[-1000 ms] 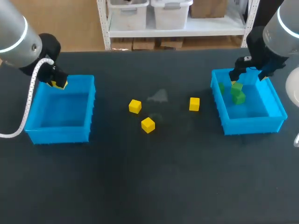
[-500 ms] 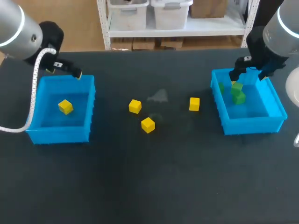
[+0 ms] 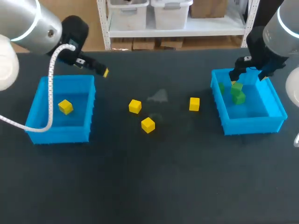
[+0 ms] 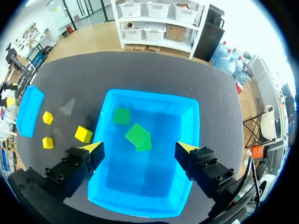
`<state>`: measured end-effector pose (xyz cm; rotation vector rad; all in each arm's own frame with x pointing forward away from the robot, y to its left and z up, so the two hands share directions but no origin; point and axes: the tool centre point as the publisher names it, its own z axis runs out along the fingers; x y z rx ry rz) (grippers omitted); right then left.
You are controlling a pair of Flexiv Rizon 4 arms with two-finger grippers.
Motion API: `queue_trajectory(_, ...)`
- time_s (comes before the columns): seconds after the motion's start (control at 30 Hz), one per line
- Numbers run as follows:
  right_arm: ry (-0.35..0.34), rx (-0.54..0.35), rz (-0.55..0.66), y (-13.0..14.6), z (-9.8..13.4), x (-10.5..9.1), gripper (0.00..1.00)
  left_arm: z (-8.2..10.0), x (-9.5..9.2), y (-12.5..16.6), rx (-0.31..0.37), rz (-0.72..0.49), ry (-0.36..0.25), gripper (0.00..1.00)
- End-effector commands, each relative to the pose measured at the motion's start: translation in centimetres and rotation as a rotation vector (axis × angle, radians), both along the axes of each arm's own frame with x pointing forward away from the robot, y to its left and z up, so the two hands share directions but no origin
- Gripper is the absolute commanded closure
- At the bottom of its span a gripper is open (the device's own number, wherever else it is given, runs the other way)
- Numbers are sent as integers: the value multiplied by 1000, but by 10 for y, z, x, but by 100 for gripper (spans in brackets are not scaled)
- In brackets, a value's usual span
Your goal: Put the green cubes in the right bin and the yellow cubes in the left bin.
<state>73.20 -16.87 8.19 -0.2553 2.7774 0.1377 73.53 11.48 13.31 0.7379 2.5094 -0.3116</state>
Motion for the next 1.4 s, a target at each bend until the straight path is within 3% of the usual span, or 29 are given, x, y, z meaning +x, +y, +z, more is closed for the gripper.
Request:
queue_trajectory(0.03, -5, -1, -2, 0, 0, -2, 0, -1, 4, -18, 3, -31, 22, 0)
queue_trajectory(0.83, -5, -1, -2, 0, 0, -2, 0, -37, -13, -89, 127, -217, 100, 0)
queue_trajectory(1.4, -5, -1, -2, 0, 0, -2, 0, -84, -27, -91, 183, -217, 180, 0)
